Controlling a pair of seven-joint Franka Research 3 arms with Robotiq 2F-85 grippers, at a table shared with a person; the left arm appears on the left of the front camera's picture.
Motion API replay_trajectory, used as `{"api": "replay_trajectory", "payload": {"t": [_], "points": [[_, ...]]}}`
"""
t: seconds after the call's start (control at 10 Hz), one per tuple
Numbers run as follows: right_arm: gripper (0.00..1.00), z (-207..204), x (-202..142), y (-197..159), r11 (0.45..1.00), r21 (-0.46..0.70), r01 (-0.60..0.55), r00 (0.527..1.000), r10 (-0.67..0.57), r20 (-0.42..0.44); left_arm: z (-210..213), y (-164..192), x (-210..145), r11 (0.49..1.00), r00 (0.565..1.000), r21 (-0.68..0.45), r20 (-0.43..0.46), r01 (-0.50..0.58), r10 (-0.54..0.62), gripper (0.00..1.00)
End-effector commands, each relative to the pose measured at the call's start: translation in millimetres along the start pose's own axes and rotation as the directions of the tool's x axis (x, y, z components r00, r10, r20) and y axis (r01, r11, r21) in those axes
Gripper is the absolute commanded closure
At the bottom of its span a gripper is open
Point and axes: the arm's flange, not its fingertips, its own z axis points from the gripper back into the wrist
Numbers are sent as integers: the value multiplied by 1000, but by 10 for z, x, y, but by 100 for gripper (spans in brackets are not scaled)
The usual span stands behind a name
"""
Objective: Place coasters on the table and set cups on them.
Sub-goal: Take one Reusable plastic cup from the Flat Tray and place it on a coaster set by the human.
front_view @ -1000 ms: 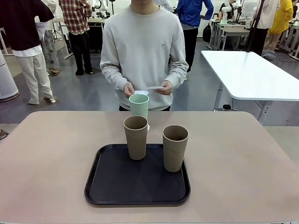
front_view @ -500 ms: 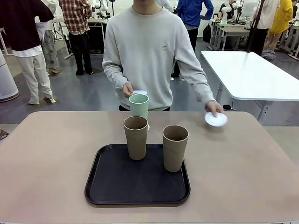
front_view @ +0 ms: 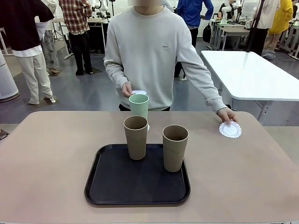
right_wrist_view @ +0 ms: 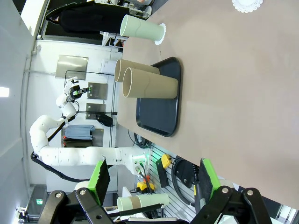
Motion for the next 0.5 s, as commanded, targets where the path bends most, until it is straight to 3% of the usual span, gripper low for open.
{"api": "replay_trajectory", "payload": {"t": [0.0,0.4], "points": [[0,-19,13,1,1000,10,-8,1000,8,11,23,-17,0,1000,1000,-1,-4,1,-1,0],[0,-19,13,1,1000,10,-8,1000,8,11,23,-17,0,1000,1000,-1,-4,1,-1,0]]}}
